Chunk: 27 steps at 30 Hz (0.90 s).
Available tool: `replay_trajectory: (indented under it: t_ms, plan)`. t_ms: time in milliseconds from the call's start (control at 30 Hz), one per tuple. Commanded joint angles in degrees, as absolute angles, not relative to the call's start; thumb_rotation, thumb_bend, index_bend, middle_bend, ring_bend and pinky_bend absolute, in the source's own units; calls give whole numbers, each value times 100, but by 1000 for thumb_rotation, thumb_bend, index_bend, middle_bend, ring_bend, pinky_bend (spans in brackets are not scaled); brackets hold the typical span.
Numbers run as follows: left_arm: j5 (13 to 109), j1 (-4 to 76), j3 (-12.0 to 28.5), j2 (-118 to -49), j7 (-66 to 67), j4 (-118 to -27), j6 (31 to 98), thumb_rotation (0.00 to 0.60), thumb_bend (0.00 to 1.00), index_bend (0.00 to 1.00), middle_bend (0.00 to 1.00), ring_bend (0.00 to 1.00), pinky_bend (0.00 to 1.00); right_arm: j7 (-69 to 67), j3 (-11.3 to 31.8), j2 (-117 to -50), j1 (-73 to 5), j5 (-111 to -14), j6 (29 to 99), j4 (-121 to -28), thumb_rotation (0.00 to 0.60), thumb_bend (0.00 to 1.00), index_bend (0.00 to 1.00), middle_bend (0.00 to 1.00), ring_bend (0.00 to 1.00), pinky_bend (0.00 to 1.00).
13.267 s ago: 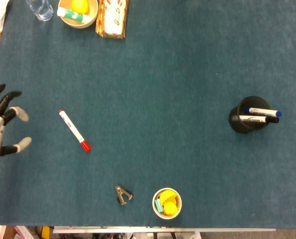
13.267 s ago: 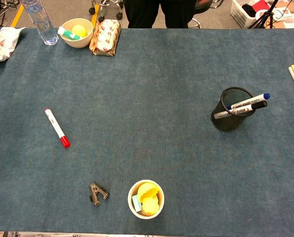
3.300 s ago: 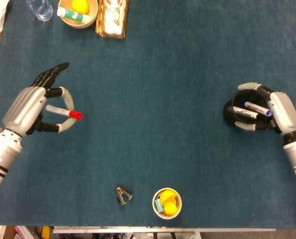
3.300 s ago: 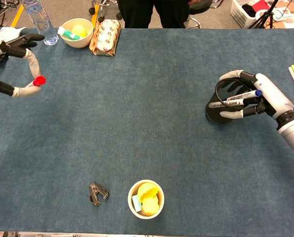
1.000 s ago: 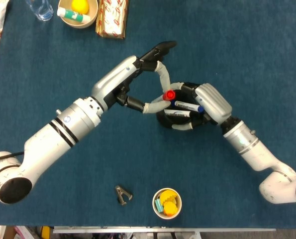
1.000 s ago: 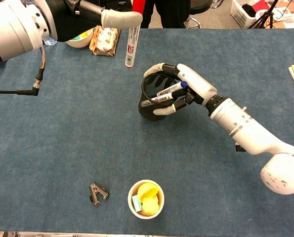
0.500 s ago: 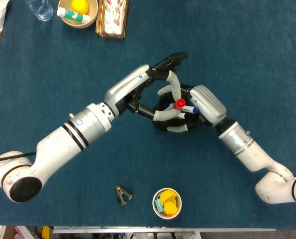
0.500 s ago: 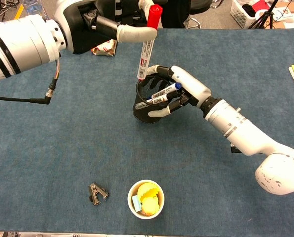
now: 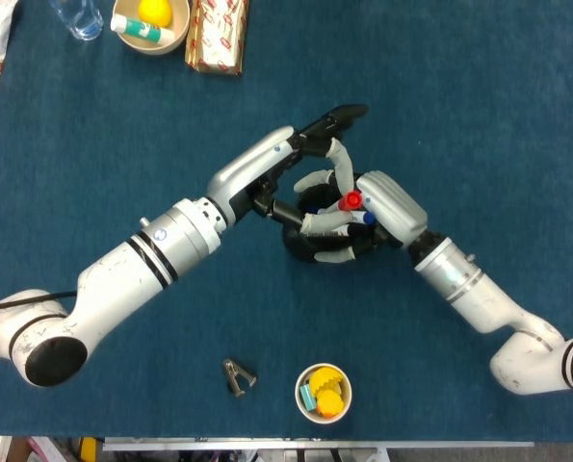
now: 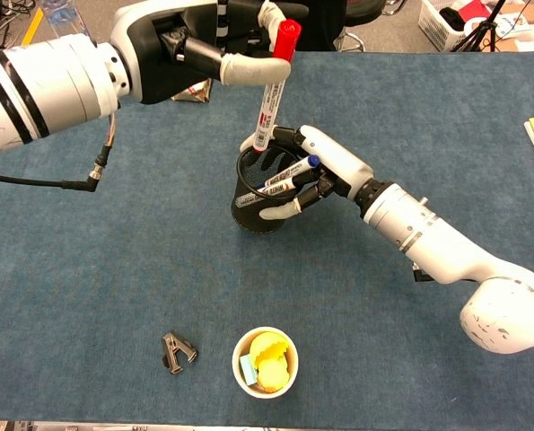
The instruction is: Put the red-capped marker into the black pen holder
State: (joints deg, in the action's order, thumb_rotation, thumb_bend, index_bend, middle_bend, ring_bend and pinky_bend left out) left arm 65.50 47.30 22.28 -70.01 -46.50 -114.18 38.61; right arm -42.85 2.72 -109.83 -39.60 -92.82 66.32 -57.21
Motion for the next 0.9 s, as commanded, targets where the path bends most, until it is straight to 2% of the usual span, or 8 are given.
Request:
replay_trajectory:
  t_ms: [33,200,433,500,900]
  plan:
    - [6529,4736,2233,-6993,-4639,-11430,3836,600,268,670,29,0,44,-4276,276,-10992,-3970,-9281,6634,-5727,600,0,522,569,473,461]
    - [6541,4727,2229,-6999,-4607,-11435,3825,600,268,652,29,0,44,-4250,280,-10991,-3981,-9270,6643,-5736,600,0,522,569,473,461]
    - [6620,4694,2225,-7029,-4651,-11413,3812,600,268,479,29,0,44,-4221,268,-10984,-3975,-9259,6658,-5742,600,0,522,569,474,461]
    - [6641,4688,2225,-7032,-4671,-11404,3799,600,268,456,29,0,44,-4218,265,-10984,-3976,-9257,6660,-5740,600,0,522,569,474,461]
    - [6715,4611,2230,-7044,-4788,-11368,3823,600,268,439,27,0,44,-4181,232,-10990,-3951,-9244,6676,-5715,600,0,521,569,474,461]
